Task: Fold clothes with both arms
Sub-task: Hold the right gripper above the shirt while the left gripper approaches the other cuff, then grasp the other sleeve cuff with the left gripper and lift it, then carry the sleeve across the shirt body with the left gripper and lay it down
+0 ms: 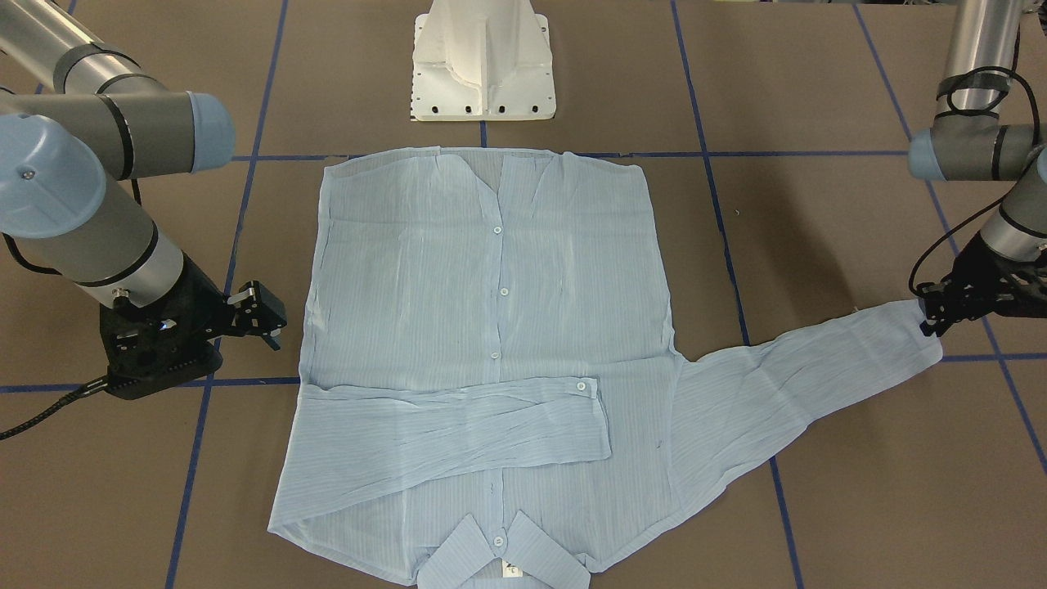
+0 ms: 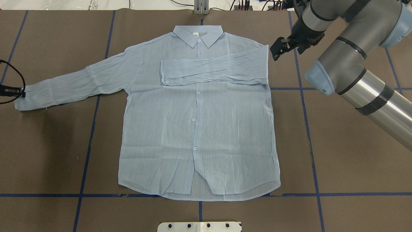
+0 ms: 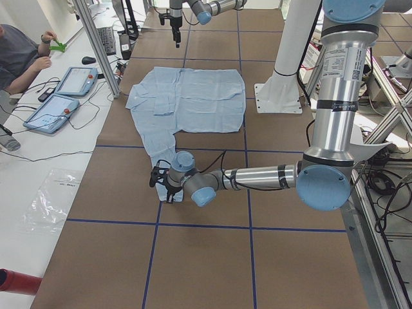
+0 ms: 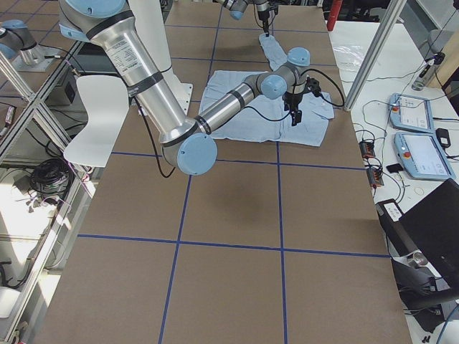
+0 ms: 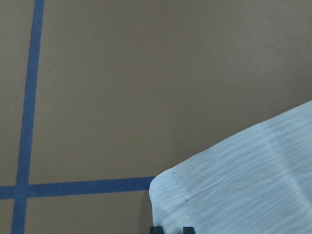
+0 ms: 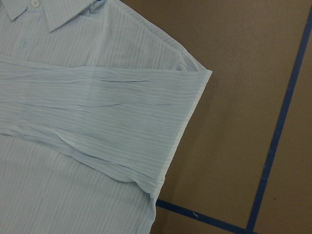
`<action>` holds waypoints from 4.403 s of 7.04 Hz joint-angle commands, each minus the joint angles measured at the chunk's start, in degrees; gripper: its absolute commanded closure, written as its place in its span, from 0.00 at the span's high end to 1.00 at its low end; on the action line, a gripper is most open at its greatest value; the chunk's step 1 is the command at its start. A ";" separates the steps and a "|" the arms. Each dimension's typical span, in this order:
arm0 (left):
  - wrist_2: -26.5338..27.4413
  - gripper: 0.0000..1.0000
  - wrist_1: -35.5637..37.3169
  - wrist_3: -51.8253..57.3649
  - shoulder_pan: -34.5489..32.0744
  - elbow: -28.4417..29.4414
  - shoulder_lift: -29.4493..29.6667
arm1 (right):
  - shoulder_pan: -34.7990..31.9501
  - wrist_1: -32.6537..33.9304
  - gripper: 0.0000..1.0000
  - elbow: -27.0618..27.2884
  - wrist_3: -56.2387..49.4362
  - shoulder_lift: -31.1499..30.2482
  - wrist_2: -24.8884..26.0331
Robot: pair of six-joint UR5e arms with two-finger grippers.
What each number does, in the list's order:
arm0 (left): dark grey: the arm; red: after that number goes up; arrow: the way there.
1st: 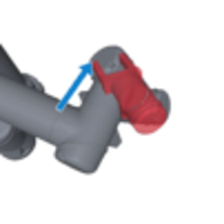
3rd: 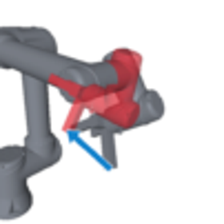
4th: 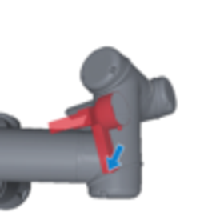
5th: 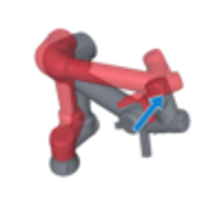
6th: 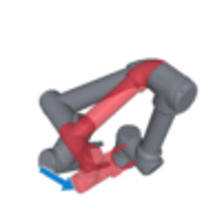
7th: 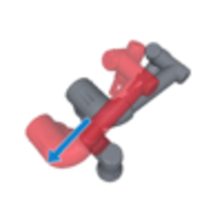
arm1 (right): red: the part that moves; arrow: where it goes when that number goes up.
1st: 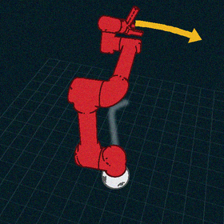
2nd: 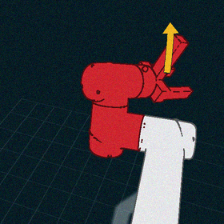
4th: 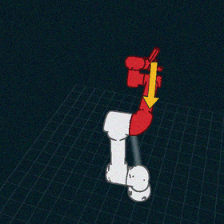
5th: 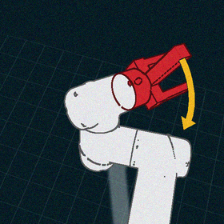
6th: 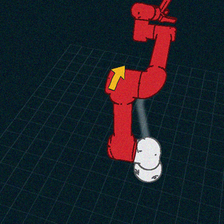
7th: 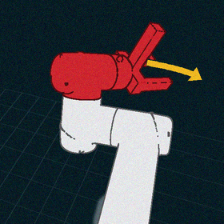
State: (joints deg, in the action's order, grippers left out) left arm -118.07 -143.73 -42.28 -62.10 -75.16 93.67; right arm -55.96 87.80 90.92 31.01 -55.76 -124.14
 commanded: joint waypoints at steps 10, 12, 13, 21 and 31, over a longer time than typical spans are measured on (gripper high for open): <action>-12.59 0.00 67.35 -21.14 -0.21 -27.76 41.73 | -9.76 -0.26 1.00 12.61 -13.06 -24.99 -4.07; -14.30 0.00 66.30 -28.62 1.97 -24.27 47.89 | -10.48 -0.17 1.00 12.17 -13.08 -25.36 -4.27; -14.30 0.00 62.47 -31.78 3.12 -22.24 48.27 | -10.66 -0.17 1.00 12.17 -13.08 -25.53 -4.27; 0.52 0.00 24.59 -57.38 21.91 12.43 61.07 | -10.84 -0.17 1.00 11.12 -13.34 -26.85 -4.09; 7.26 0.99 16.34 -53.98 28.37 9.23 53.96 | -7.09 -1.82 1.00 15.66 -3.75 -26.06 -7.53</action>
State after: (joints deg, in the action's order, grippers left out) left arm -108.65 -130.67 -97.63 -32.64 -58.73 153.43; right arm -65.56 87.15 104.28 21.09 -81.88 -132.11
